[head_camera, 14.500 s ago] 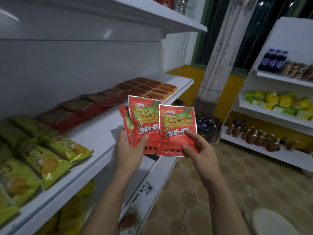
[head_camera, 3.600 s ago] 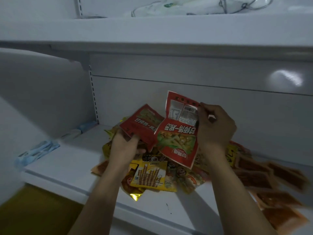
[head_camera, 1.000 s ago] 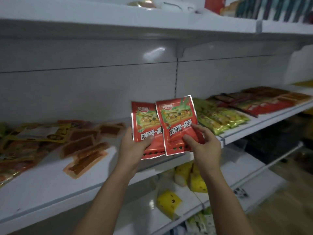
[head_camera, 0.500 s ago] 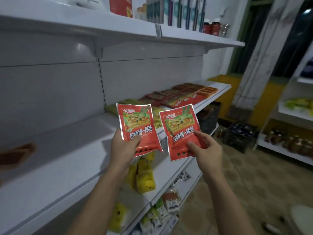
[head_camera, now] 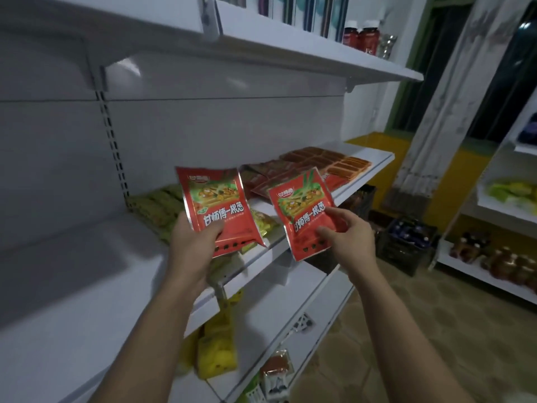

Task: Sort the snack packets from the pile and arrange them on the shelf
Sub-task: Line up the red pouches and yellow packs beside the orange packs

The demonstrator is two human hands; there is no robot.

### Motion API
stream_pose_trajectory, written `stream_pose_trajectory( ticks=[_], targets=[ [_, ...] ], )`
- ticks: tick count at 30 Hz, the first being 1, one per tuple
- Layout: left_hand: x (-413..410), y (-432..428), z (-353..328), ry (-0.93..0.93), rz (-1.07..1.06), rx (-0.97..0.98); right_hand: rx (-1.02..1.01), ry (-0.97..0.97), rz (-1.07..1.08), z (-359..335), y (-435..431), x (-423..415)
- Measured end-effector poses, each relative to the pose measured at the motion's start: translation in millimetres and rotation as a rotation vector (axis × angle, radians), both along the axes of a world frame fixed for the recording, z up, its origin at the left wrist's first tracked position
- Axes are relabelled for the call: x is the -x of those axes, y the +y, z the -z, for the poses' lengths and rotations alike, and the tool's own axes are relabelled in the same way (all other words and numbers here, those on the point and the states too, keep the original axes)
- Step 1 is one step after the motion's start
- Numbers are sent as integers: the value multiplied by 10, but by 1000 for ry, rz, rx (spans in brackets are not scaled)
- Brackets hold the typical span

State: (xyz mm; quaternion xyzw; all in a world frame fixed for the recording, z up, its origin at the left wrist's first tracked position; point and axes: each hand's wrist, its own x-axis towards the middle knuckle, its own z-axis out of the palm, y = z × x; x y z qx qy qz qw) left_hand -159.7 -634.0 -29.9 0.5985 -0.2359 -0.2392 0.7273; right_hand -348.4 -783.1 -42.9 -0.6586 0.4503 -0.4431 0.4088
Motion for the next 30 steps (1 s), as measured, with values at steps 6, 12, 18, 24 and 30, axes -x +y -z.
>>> stream_pose_trajectory(
  ticks=[6,12,18,24,30],
  targets=[
    [-244,-526,-14,-9,-121,-48,50,186,-134,-78,-917,-568],
    [-381,-656,-22,48,-190,-86,97,304,-260,-134,-1417,-901],
    [-363,-735,-105,-9,-252,-91,48,386,-456,-70,-1609,-1165],
    [-204,-991,-76,-35,-316,-142,355,845,-513,94,-1756,-1251],
    [-10,-1353,-135,-47,-428,-177,694,968,-551,108,-1832,-1164]
  ],
)
